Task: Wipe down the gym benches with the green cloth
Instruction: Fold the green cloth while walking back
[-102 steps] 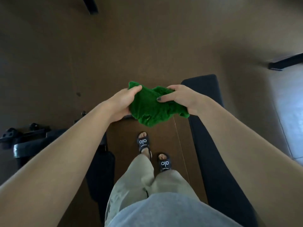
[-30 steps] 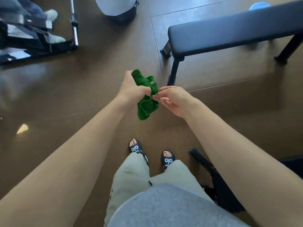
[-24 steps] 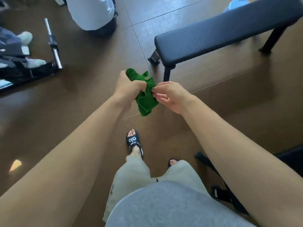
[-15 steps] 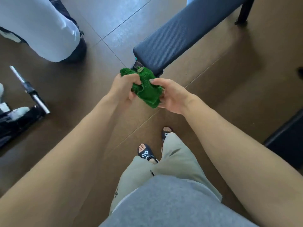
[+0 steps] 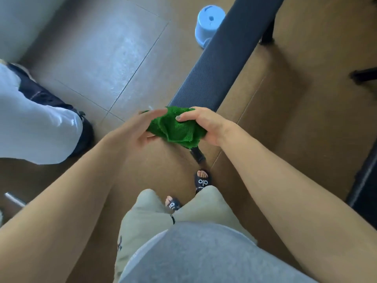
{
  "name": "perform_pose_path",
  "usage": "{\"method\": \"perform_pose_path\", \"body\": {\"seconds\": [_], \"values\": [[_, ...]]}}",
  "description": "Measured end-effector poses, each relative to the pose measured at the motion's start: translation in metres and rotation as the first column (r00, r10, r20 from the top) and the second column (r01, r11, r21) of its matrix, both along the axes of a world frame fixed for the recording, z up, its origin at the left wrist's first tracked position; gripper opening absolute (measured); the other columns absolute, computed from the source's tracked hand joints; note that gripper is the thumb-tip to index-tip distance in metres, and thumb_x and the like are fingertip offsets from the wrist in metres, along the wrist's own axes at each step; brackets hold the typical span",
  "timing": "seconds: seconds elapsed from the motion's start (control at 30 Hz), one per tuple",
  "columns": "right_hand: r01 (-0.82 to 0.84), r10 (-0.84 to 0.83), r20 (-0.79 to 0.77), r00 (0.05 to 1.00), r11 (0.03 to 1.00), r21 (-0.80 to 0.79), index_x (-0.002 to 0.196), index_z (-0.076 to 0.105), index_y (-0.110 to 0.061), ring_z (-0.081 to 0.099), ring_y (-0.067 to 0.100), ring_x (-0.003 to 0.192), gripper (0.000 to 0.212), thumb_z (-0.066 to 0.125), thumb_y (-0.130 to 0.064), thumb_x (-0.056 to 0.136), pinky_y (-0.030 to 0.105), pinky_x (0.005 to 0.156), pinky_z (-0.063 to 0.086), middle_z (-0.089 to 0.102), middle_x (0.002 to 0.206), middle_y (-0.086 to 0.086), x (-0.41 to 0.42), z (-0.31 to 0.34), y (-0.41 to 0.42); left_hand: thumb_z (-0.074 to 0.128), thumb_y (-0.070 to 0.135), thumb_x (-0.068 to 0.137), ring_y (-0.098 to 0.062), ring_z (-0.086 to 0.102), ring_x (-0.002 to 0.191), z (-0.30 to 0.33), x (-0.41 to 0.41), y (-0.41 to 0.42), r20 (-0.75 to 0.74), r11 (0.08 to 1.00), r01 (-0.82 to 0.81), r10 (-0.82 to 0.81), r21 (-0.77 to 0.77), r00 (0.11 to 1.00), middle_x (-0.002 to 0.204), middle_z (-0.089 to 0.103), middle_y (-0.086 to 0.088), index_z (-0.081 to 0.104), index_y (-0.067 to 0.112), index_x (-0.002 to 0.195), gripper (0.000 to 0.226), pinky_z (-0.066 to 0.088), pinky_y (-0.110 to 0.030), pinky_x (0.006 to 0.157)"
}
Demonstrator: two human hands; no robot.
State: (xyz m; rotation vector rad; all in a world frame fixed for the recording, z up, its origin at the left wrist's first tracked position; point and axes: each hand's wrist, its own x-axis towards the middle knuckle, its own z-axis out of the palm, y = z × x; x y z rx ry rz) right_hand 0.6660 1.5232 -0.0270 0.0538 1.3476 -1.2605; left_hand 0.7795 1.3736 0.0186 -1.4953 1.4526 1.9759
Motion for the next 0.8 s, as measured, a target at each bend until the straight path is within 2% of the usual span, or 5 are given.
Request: {"method": "perform_pose_path", "body": {"seconds": [0.13,0.27,0.5,0.6,0.8], "values": [[0.077,-0.076,-0.037,0.996,0.997,0.028,0.119,0.064,0.0,0.076,0.031,0.093,0.031,0.072,-0.004,0.088,0.04,0.076,0.063,0.077,0.105,0.016,-0.038,0.006,-0.067,0.084,0.015,0.085,-0.024,0.073,0.105,-0.008,-0.044,-0.079,0.042,0.988,0.104,-0.1,-0.112,0.994,0.119,0.069,-0.011,0.053,0.009,0.129,0.054,0.061,-0.039,0.092],[0.216,-0.211,-0.075,0.975,0.974,0.066,0.102,0.065,-0.006,0.074,0.031,0.09,0.019,0.076,-0.002,0.086,0.045,0.083,0.062,0.076,0.097,0.016,-0.068,-0.011,-0.145,0.083,0.003,0.081,-0.028,0.071,0.108,-0.024,-0.088,-0.169,0.028,0.986,0.15,-0.148,-0.072,0.989,0.127,0.063,-0.019,0.051,0.003,0.131,0.059,0.064,-0.038,0.086],[0.414,-0.41,-0.058,0.91,0.904,0.104,0.113,0.062,-0.005,0.075,0.025,0.082,0.034,0.079,-0.002,0.083,0.033,0.065,0.06,0.074,0.096,0.014,-0.096,-0.016,-0.282,0.079,0.001,0.085,-0.027,0.069,0.11,-0.025,-0.145,-0.32,0.043,0.948,0.313,-0.316,0.058,0.948,0.133,0.057,-0.019,0.045,0.006,0.143,0.067,0.065,-0.03,0.075],[0.454,-0.454,-0.016,0.891,0.886,0.095,0.115,0.063,-0.005,0.075,0.028,0.09,0.035,0.079,-0.004,0.084,0.035,0.072,0.061,0.075,0.101,0.015,-0.117,-0.004,-0.315,0.076,0.0,0.087,-0.027,0.07,0.108,-0.016,-0.18,-0.367,0.041,0.898,0.409,-0.42,0.162,0.906,0.136,0.054,-0.017,0.037,0.017,0.154,0.08,0.064,-0.03,0.074],[0.52,-0.517,-0.06,0.854,0.85,0.083,0.121,0.064,-0.004,0.074,0.027,0.095,0.037,0.076,-0.005,0.086,0.035,0.077,0.062,0.075,0.105,0.014,-0.183,0.012,-0.345,0.065,-0.002,0.095,-0.021,0.072,0.099,0.002,-0.276,-0.412,-0.021,0.705,0.68,-0.691,0.199,0.723,0.123,0.066,-0.016,0.057,0.01,0.131,0.04,0.063,-0.026,0.076]]}}
